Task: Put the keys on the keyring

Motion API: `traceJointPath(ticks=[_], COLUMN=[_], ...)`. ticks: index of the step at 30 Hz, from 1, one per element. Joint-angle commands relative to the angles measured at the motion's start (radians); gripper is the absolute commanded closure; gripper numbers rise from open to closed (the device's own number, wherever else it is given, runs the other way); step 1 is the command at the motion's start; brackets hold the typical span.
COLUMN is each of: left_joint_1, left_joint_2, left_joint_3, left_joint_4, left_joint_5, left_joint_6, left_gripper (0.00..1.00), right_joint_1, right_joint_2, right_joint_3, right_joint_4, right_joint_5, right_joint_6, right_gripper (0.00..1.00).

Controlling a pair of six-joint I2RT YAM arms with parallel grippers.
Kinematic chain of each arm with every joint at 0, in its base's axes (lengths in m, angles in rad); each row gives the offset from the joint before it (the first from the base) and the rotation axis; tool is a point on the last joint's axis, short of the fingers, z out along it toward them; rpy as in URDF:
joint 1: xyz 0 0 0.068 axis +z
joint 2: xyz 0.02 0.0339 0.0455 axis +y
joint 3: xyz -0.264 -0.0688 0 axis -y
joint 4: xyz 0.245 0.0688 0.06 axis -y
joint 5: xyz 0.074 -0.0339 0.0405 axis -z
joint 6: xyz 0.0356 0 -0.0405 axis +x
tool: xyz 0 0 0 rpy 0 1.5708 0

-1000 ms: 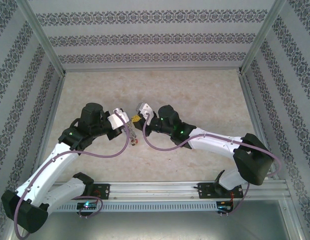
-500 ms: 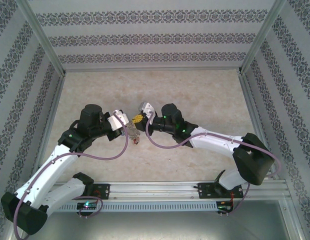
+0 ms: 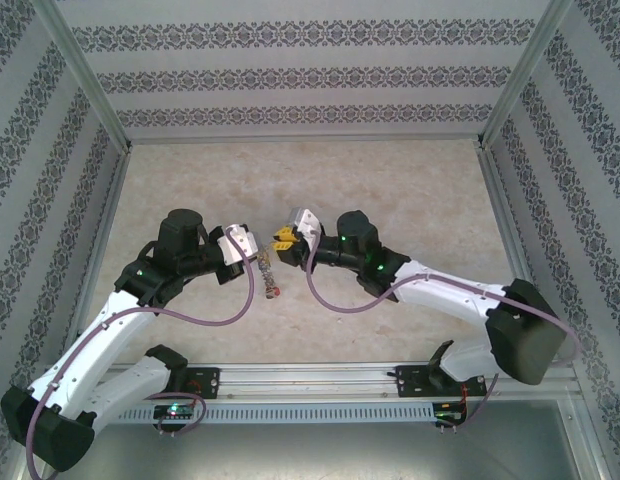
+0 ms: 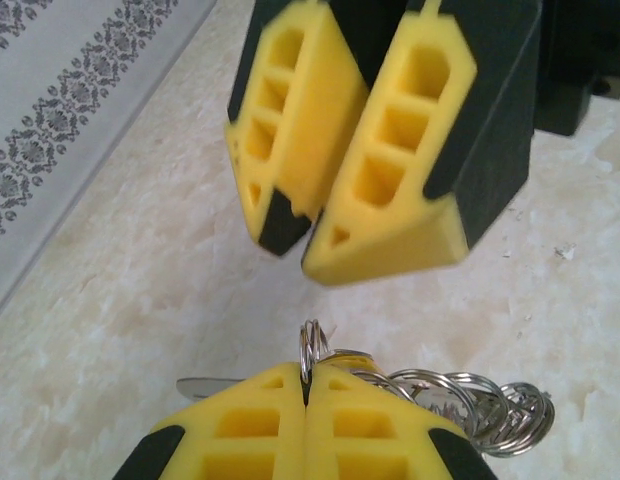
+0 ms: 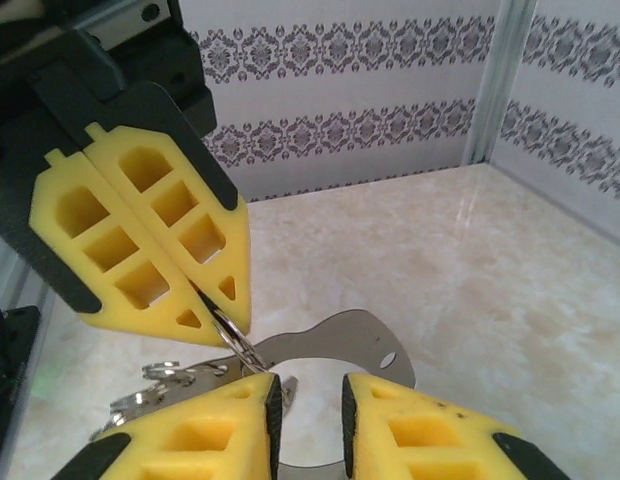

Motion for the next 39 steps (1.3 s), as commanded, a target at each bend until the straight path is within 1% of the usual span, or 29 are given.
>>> traceJointPath(ticks=[1, 4, 6, 11, 16, 18, 21, 24, 26, 30, 39], left_joint_1=[-0.009, -0.008, -0.008, -0.008, -0.008, -0.008, -0.008, -0.009, -0.008, -0.009, -0.008], left_joint_2=[-0.026, -0.034, -0.034, -0.018, 0.002, 0.014, 0.035, 0.051, 0.06, 0.073, 0.093], left_joint_3=[-0.004, -0.015, -0.02, -0.04, -0.065, -0.065, -0.058, -0.06, -0.059, -0.062, -0.068], left_joint_4=[0.095, 0.133, 0.154, 0.216, 0.32, 0.331, 0.333, 0.341, 0.35, 0.369, 0.406], left_joint_5=[0.094, 0.163, 0.201, 0.29, 0.353, 0.37, 0.396, 0.415, 0.419, 0.409, 0.435], left_joint_6=[0.023, 0.018, 0.016, -0.003, -0.067, -0.077, -0.084, -0.09, -0.095, -0.108, -0.126], left_gripper=[1.0, 1.0, 1.0, 1.0, 1.0, 1.0, 1.0, 1.0, 1.0, 1.0, 1.0], right_joint_1=[-0.012, -0.012, -0.014, -0.023, -0.029, -0.029, -0.029, -0.029, -0.029, -0.032, -0.032], right_joint_2=[-0.075, -0.141, -0.178, -0.21, -0.201, -0.193, -0.194, -0.212, -0.23, -0.243, -0.184], right_joint_3=[-0.043, -0.1, -0.117, -0.088, -0.066, -0.063, -0.061, -0.068, -0.08, -0.089, -0.046], right_joint_4=[0.003, 0.001, -0.022, -0.127, -0.162, -0.165, -0.157, -0.141, -0.136, -0.138, -0.142], right_joint_5=[-0.016, -0.09, -0.128, -0.154, -0.157, -0.157, -0.166, -0.121, -0.087, -0.091, -0.104], right_joint_6=[-0.148, -0.318, -0.4, -0.467, -0.466, -0.459, -0.447, -0.431, -0.44, -0.453, -0.445], right_gripper=[0.76, 0.75, 0.71, 0.69, 0.71, 0.72, 0.78, 0.79, 0.79, 0.83, 0.84])
